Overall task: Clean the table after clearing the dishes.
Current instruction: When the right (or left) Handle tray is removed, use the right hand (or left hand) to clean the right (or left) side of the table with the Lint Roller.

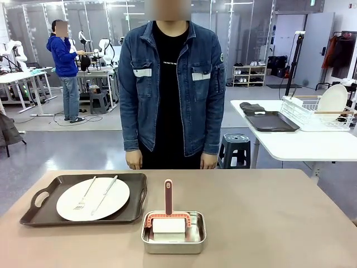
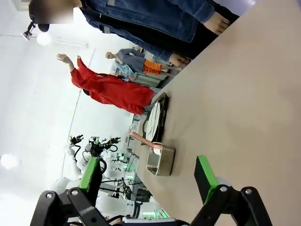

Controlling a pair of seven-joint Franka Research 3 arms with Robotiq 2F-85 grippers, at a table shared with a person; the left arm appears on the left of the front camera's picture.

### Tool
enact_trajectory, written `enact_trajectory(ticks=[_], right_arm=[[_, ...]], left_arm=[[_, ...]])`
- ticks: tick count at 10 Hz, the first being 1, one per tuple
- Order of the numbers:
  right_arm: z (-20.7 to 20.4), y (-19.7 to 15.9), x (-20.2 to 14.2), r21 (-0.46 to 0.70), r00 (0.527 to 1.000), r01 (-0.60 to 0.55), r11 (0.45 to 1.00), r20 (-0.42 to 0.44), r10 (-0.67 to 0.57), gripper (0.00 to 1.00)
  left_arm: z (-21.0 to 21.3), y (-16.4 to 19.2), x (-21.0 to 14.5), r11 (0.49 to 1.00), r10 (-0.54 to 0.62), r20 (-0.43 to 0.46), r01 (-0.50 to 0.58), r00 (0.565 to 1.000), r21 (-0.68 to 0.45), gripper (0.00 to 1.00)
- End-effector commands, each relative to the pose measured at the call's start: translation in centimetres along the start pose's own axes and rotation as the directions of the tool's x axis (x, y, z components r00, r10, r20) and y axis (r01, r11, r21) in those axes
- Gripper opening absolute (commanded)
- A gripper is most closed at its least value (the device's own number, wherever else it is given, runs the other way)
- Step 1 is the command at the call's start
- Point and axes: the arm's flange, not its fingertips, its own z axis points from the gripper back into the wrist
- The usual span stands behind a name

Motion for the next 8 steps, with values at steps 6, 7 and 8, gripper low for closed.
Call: enact_trajectory(ticks=[6,7,8], right_arm=[[-0.07,0.22,0.26,-0.008,1.0,0.013,1.0,-0.009,-0.013,1.0],[-0.07,0.22,0.26,-0.008,1.0,0.013,1.0,-0.009,-0.013,1.0],[-0.07,0.22,0.26,-0.008,1.0,0.013,1.0,-0.009,-0.013,1.0]], left_arm=[[0.23,0.07,0.05,1.0,-0.012,0.011,0.013,1.0,-0.02,1.0],[0.23,0.07,0.05,1.0,-0.012,0.011,0.013,1.0,-0.02,1.0],[0.23,0.07,0.05,1.0,-0.012,0.011,0.013,1.0,-0.02,1.0]])
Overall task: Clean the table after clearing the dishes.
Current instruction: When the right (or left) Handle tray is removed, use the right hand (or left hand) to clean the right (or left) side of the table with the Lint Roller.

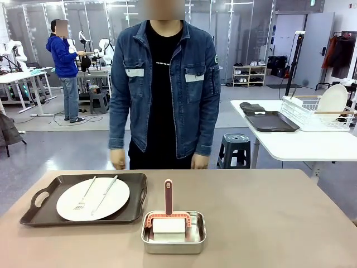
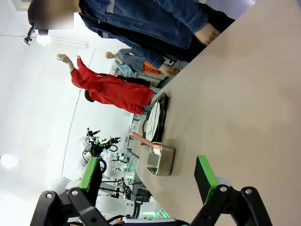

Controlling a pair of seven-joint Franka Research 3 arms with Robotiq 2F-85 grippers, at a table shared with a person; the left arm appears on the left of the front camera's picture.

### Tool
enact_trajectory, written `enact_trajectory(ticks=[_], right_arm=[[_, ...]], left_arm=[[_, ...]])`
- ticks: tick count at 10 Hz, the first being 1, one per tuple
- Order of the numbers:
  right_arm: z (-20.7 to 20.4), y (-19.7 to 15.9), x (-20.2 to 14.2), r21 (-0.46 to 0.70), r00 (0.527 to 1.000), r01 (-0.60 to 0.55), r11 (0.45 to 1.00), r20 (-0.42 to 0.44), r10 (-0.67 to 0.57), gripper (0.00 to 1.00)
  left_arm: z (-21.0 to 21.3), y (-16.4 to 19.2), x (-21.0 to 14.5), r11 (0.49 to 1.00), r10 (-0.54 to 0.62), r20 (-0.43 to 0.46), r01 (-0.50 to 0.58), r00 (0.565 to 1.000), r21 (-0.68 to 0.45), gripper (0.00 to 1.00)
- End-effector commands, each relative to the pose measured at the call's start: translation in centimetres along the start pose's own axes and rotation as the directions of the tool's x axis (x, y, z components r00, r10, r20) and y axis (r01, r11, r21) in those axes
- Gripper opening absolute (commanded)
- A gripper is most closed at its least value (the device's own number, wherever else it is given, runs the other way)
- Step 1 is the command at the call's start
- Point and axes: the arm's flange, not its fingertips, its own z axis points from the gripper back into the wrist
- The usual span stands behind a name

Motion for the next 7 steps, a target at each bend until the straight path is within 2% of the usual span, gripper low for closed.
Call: enact_trajectory(ticks=[1,7], right_arm=[[-0.07,0.25,0.22,-0.007,1.0,0.013,1.0,-0.008,-0.013,1.0],[-0.07,0.25,0.22,-0.007,1.0,0.013,1.0,-0.008,-0.013,1.0]], left_arm=[[0.23,0.07,0.05,1.0,-0.012,0.011,0.013,1.0,-0.02,1.0],[0.23,0.07,0.05,1.0,-0.012,0.011,0.013,1.0,-0.02,1.0]])
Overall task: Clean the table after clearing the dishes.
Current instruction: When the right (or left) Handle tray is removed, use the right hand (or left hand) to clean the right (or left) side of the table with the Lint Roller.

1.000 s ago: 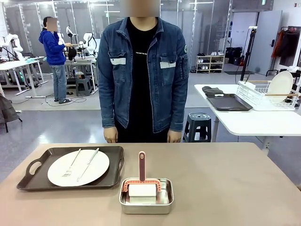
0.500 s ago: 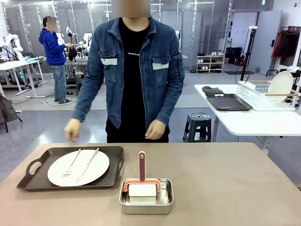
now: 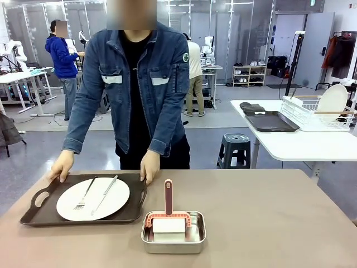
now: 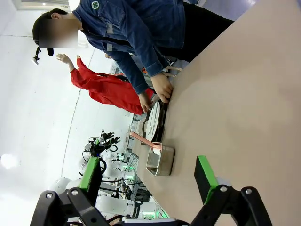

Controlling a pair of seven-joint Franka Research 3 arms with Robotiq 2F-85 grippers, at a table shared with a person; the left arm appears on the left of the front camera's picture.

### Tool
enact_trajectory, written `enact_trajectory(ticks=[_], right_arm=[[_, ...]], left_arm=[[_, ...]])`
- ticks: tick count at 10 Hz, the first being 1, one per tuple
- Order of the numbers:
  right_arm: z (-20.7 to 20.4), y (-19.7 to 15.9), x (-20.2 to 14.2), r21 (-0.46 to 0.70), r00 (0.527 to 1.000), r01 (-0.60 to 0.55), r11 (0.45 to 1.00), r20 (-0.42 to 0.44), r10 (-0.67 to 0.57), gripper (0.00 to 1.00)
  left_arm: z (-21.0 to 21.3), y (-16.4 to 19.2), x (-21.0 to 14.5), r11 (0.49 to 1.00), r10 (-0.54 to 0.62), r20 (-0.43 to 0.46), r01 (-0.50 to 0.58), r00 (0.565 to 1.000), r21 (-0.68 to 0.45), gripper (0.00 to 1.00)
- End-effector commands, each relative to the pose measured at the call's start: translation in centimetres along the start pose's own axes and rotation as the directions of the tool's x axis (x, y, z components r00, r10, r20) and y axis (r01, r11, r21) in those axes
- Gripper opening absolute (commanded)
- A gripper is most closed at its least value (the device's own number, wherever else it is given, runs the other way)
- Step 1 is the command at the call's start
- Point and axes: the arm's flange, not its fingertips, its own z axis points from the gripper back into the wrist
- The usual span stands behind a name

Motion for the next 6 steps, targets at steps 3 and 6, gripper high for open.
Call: enact_trajectory(ticks=[3,6], right_arm=[[-0.08,0.23,0.18,-0.007,1.0,0.013,1.0,-0.008,-0.014,1.0],[-0.08,0.23,0.18,-0.007,1.0,0.013,1.0,-0.008,-0.014,1.0]], left_arm=[[0.23,0.07,0.05,1.0,-0.012,0.011,0.013,1.0,-0.02,1.0],[0.23,0.07,0.05,1.0,-0.012,0.011,0.013,1.0,-0.02,1.0]])
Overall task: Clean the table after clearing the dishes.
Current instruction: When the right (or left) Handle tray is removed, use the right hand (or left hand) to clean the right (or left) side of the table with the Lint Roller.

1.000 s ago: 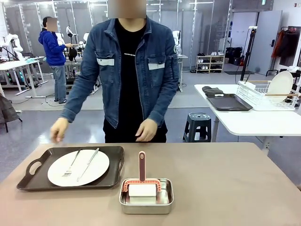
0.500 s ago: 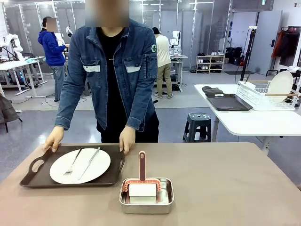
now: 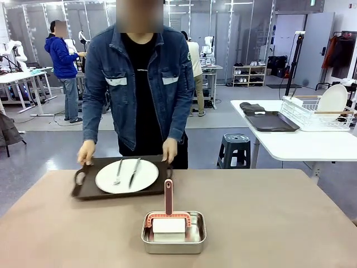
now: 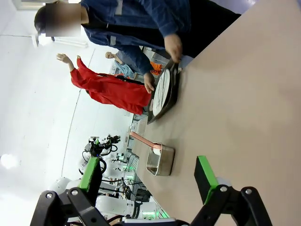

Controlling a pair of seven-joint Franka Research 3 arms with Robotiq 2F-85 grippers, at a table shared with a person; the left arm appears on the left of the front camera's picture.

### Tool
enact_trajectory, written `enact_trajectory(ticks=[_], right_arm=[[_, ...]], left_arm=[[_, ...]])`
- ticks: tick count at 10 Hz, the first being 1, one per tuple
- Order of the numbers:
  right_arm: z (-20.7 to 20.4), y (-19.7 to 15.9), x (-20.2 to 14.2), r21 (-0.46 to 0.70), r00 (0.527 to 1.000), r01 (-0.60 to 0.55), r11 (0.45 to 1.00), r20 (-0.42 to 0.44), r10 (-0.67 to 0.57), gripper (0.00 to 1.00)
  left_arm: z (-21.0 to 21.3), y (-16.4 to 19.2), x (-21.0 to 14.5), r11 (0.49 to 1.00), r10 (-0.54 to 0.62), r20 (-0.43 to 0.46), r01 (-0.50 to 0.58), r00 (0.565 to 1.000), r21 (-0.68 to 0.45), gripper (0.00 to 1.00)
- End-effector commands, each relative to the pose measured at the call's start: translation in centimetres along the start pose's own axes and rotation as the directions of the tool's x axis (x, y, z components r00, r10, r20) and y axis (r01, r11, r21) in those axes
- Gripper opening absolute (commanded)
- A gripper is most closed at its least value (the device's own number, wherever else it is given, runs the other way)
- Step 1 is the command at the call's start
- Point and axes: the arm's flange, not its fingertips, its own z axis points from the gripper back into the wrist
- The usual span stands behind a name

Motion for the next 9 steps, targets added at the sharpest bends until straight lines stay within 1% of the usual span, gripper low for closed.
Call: enact_trajectory(ticks=[1,6,7,8,9], right_arm=[[-0.1,0.2,0.2,-0.007,1.0,0.014,1.0,-0.008,-0.014,1.0],[-0.1,0.2,0.2,-0.007,1.0,0.014,1.0,-0.008,-0.014,1.0],[-0.1,0.2,0.2,-0.007,1.0,0.014,1.0,-0.008,-0.014,1.0],[-0.1,0.2,0.2,-0.007,1.0,0.014,1.0,-0.008,-0.014,1.0],[-0.1,0.2,0.2,-0.007,1.0,0.014,1.0,-0.008,-0.014,1.0]], left_arm=[[0.2,0.1,0.0,1.0,-0.012,0.011,0.013,1.0,-0.02,1.0],[0.2,0.1,0.0,1.0,-0.012,0.011,0.013,1.0,-0.02,1.0],[0.0,0.0,0.0,1.0,0.0,0.0,0.0,1.0,0.0,1.0],[0.1,-1.2,0.7,0.996,-0.093,-0.002,0.093,0.996,-0.007,1.0],[-0.7,-4.8,2.5,0.975,-0.22,-0.046,0.221,0.974,0.008,1.0]])
